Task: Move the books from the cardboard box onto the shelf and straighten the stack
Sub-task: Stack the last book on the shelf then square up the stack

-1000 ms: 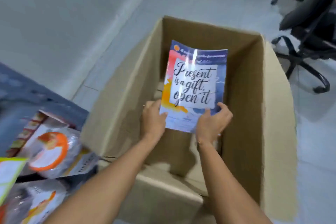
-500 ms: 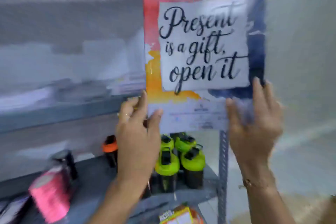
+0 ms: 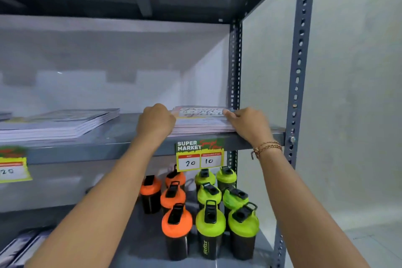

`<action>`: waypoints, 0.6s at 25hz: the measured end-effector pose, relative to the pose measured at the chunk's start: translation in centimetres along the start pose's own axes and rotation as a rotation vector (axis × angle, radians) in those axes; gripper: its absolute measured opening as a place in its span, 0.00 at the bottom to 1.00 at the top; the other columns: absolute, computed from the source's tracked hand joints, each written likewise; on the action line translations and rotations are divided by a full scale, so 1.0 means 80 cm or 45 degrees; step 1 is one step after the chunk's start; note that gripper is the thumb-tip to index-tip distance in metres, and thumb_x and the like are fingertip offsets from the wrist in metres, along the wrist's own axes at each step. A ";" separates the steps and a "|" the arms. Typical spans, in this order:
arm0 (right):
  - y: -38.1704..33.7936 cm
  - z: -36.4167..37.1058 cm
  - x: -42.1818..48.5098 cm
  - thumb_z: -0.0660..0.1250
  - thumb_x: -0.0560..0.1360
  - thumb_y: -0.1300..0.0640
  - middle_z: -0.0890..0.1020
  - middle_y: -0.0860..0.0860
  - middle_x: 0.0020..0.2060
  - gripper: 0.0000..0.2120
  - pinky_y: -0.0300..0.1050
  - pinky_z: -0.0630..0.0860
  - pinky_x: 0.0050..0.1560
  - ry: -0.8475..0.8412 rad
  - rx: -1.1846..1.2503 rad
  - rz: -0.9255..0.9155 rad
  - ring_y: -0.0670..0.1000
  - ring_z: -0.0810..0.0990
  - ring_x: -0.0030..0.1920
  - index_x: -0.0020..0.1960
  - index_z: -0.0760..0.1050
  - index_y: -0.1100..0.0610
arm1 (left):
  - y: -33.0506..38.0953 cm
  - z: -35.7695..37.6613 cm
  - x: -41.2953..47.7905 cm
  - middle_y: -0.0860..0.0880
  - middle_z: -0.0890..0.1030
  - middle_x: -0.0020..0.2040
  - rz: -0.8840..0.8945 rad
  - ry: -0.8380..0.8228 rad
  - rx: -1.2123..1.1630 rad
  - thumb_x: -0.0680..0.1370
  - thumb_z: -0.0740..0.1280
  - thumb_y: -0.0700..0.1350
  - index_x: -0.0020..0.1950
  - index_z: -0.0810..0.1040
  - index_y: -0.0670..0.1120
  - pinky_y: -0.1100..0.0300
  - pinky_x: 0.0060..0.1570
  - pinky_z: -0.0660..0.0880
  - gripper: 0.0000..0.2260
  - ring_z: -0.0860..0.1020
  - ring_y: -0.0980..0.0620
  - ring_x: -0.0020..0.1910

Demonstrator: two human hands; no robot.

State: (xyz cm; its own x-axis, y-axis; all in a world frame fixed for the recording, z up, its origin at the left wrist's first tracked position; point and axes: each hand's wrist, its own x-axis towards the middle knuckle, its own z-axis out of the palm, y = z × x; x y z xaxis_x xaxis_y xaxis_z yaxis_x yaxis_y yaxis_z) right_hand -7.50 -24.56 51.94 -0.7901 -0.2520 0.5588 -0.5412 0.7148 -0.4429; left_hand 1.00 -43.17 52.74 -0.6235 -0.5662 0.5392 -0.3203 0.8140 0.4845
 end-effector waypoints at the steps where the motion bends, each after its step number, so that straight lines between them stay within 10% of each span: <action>1: -0.001 -0.001 -0.002 0.57 0.77 0.41 0.81 0.62 0.35 0.28 0.47 0.70 0.41 0.040 0.042 0.016 0.63 0.78 0.43 0.32 0.74 0.63 | 0.002 -0.004 -0.003 0.35 0.81 0.49 0.006 0.000 -0.027 0.77 0.62 0.44 0.49 0.81 0.37 0.56 0.40 0.67 0.13 0.75 0.37 0.47; 3: 0.002 -0.004 -0.011 0.59 0.76 0.39 0.74 0.56 0.25 0.29 0.44 0.68 0.37 0.070 0.095 -0.020 0.59 0.75 0.37 0.26 0.68 0.59 | 0.002 -0.012 -0.014 0.37 0.77 0.36 0.018 0.005 -0.155 0.77 0.64 0.47 0.40 0.80 0.38 0.58 0.36 0.64 0.14 0.69 0.42 0.37; 6: 0.017 -0.007 -0.023 0.63 0.74 0.41 0.85 0.61 0.45 0.24 0.48 0.77 0.49 0.020 0.185 -0.137 0.60 0.80 0.50 0.46 0.82 0.62 | -0.007 -0.021 -0.028 0.40 0.77 0.30 -0.020 -0.028 -0.540 0.73 0.70 0.50 0.39 0.83 0.46 0.65 0.27 0.64 0.09 0.72 0.51 0.26; 15: 0.026 -0.025 -0.017 0.69 0.72 0.45 0.80 0.55 0.62 0.21 0.42 0.71 0.61 -0.137 0.237 -0.150 0.53 0.75 0.64 0.61 0.78 0.54 | -0.015 -0.027 -0.038 0.42 0.85 0.51 -0.006 -0.087 -0.564 0.69 0.76 0.46 0.52 0.84 0.42 0.62 0.45 0.68 0.14 0.79 0.50 0.47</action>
State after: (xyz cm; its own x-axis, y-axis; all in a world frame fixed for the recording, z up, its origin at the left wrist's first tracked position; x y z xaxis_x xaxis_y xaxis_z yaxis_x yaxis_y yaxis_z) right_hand -6.95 -21.45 51.63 -0.7391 -0.4016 0.5408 -0.6673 0.5462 -0.5064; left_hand 4.84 -42.66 52.00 -0.6734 -0.5479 0.4964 0.0039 0.6688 0.7434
